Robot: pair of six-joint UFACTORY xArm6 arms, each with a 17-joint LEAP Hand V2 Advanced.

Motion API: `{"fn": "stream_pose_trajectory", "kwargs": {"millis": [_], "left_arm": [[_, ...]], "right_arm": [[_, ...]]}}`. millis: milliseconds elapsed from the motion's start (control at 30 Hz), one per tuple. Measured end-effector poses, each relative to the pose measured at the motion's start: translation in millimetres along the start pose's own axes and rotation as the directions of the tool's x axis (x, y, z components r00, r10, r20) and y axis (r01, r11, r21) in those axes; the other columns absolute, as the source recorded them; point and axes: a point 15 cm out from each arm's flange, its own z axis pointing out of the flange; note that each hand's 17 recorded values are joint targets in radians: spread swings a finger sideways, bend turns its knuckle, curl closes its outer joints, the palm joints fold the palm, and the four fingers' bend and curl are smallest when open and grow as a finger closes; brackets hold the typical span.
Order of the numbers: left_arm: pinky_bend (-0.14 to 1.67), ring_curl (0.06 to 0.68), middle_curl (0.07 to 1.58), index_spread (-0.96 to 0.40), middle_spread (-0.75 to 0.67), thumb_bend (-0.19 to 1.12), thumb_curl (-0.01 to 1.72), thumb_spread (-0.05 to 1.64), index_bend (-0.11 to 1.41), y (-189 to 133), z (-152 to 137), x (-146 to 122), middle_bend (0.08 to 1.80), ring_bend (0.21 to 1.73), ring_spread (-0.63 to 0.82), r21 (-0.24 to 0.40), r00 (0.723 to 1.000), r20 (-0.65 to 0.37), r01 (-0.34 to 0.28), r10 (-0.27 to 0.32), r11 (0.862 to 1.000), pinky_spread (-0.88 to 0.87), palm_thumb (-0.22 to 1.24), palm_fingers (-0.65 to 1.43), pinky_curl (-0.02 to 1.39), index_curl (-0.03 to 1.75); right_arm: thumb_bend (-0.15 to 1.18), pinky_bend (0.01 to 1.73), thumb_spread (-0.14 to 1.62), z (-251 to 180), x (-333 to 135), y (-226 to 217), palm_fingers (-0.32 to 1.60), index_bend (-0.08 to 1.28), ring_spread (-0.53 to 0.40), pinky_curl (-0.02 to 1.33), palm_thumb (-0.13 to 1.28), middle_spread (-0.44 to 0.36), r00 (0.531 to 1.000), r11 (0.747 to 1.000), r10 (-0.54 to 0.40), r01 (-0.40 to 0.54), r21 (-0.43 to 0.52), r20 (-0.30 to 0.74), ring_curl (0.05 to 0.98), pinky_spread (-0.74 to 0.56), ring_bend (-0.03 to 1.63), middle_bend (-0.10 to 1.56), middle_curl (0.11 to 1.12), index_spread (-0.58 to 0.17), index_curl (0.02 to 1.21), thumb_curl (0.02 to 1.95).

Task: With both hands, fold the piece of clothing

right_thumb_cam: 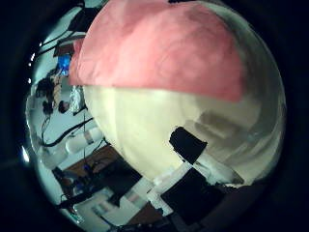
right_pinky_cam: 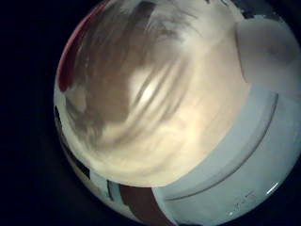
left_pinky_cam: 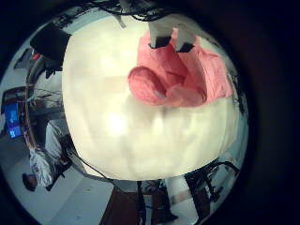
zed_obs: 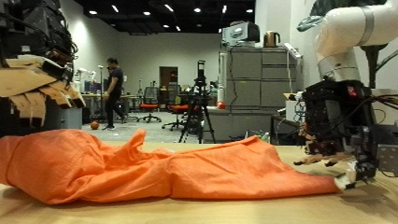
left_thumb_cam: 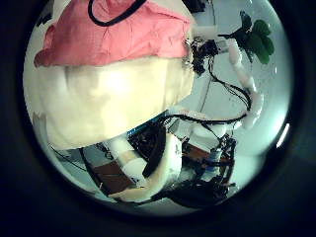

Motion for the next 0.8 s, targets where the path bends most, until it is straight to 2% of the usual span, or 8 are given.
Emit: {"fn": "stream_pose_trajectory", "kwargs": {"millis": [133, 400, 533, 567, 667, 767, 800], "left_arm": [[0.32, 0.249, 0.35, 0.01, 0.24, -0.01, 0.19, 1.36, 0.14, 6.3, 8.1, 2.6, 0.25, 0.51, 0.47, -0.013, 1.0, -0.005, -0.002, 0.002, 1.0, 0.47, 0.15, 0.01, 0.33, 0.26], [0.32, 0.241, 0.35, 0.01, 0.23, -0.01, 0.19, 1.35, 0.14, 3.3, 5.5, 5.2, 0.26, 0.51, 0.47, -0.002, 1.0, -0.001, -0.011, 0.011, 1.0, 0.48, 0.15, 0.01, 0.33, 0.26], [0.32, 0.238, 0.35, 0.01, 0.22, -0.01, 0.19, 1.35, 0.15, 2.3, 4.5, 4.8, 0.26, 0.51, 0.47, 0.001, 1.0, 0.001, -0.011, 0.011, 1.0, 0.48, 0.15, 0.01, 0.33, 0.26], [0.32, 0.237, 0.35, 0.01, 0.22, -0.01, 0.19, 1.35, 0.14, 2.2, 4.5, 4.9, 0.26, 0.51, 0.47, 0.0, 1.0, 0.0, -0.012, 0.012, 1.0, 0.48, 0.15, 0.01, 0.33, 0.26], [0.32, 0.235, 0.35, 0.01, 0.22, -0.01, 0.19, 1.35, 0.14, 1.9, 3.8, 4.8, 0.27, 0.51, 0.47, 0.001, 1.0, 0.001, -0.013, 0.013, 1.0, 0.47, 0.15, 0.02, 0.33, 0.26], [0.32, 0.234, 0.35, 0.01, 0.21, -0.01, 0.2, 1.35, 0.14, 1.2, 4.0, 4.3, 0.27, 0.51, 0.47, 0.001, 1.0, 0.001, -0.012, 0.012, 1.0, 0.47, 0.15, 0.02, 0.32, 0.25], [0.32, 0.233, 0.35, 0.01, 0.21, -0.01, 0.2, 1.35, 0.14, 1.1, 3.6, 3.9, 0.27, 0.51, 0.47, 0.0, 1.0, 0.003, -0.013, 0.013, 1.0, 0.47, 0.15, 0.02, 0.32, 0.25]], "right_arm": [[-0.02, 0.18, 1.02, -1.4, -0.3, -1.5, 0.4, 0.2, -0.006, 0.3, 0.67, -0.035, 0.998, 0.999, -0.017, 0.015, -0.031, -0.061, 0.248, 0.15, 0.33, 0.26, 0.35, -0.294, 0.34, 0.33], [-0.02, 0.18, 0.99, -1.7, -10.5, -2.8, 0.45, 0.19, -0.107, 0.28, 0.7, -0.058, 0.994, 0.997, -0.056, 0.05, -0.066, -0.091, 0.261, 0.06, 0.38, 0.27, 0.36, -0.305, 0.37, 0.34], [-0.02, 0.18, 0.99, -1.7, -21.5, -7.1, 0.48, 0.2, -0.13, 0.27, 0.73, -0.09, 0.992, 0.994, -0.082, 0.075, -0.075, -0.097, 0.257, 0.05, 0.38, 0.28, 0.36, -0.311, 0.37, 0.34], [-0.01, 0.17, 0.99, -1.8, -22.5, -7.6, 0.5, 0.2, -0.142, 0.26, 0.74, -0.119, 0.992, 0.994, -0.084, 0.077, -0.076, -0.097, 0.254, 0.04, 0.39, 0.29, 0.36, -0.317, 0.37, 0.35], [-0.01, 0.17, 0.99, -0.7, -24.3, -7.4, 0.61, 0.23, -0.195, 0.23, 0.78, -0.16, 0.992, 0.994, -0.086, 0.079, -0.078, -0.097, 0.258, 0.01, 0.44, 0.31, 0.37, -0.341, 0.38, 0.36], [-0.01, 0.23, 0.99, -0.3, -26.7, -8.2, 1.03, 0.28, -0.3, 0.21, 0.82, -0.161, 0.991, 0.994, -0.083, 0.076, -0.08, -0.1, 0.264, -0.14, 0.55, 0.42, 0.4, -0.365, 0.39, 0.36], [-0.01, 0.23, 0.99, -0.3, -26.9, -8.2, 1.03, 0.28, -0.3, 0.21, 0.82, -0.161, 0.991, 0.994, -0.084, 0.075, -0.083, -0.104, 0.264, -0.14, 0.55, 0.42, 0.4, -0.365, 0.39, 0.36]]}}
